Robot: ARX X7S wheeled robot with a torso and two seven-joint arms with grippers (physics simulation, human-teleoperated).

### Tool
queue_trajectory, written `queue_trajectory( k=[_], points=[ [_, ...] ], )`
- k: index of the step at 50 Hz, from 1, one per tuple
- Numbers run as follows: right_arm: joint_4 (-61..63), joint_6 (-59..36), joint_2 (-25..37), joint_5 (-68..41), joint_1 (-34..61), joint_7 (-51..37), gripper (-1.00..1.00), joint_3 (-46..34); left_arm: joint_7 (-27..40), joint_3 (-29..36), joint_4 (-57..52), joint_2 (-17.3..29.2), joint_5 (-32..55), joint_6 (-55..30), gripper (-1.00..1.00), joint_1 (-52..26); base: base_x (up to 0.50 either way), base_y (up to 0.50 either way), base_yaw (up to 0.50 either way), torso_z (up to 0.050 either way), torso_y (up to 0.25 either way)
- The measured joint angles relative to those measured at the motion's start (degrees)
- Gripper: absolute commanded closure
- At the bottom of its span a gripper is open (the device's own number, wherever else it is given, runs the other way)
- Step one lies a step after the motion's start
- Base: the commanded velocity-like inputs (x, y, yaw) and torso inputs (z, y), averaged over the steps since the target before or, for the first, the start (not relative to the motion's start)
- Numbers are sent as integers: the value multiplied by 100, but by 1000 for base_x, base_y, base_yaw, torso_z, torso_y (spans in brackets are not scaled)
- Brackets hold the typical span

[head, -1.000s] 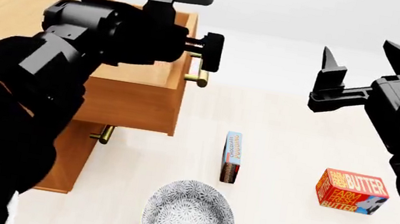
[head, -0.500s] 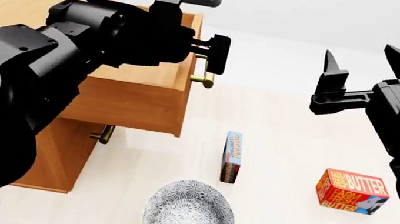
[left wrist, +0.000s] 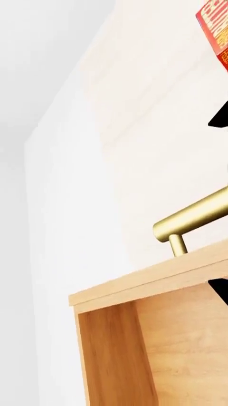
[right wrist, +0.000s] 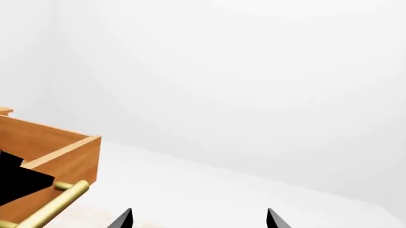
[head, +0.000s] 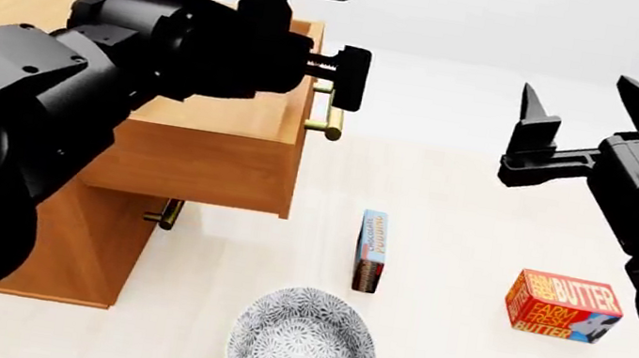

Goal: Put the chocolate pudding in the top drawer of the cabinet and close it.

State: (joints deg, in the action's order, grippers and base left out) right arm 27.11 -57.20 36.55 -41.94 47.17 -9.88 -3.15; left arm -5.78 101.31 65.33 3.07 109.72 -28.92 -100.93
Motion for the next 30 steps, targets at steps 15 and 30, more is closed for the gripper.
queue_trajectory(
  k=[15,30],
  points=[
    [-2,6,-29,-11,31,-28,-100,-38,659,-828,-1744,813,65,611,-100,-327,0,0,0,0,0],
    [35,19,-54,-49,13,-66,-100,-32,1994,-1196,-4692,2432,-823,2078,-100,-115,0,0,0,0,0]
  ],
)
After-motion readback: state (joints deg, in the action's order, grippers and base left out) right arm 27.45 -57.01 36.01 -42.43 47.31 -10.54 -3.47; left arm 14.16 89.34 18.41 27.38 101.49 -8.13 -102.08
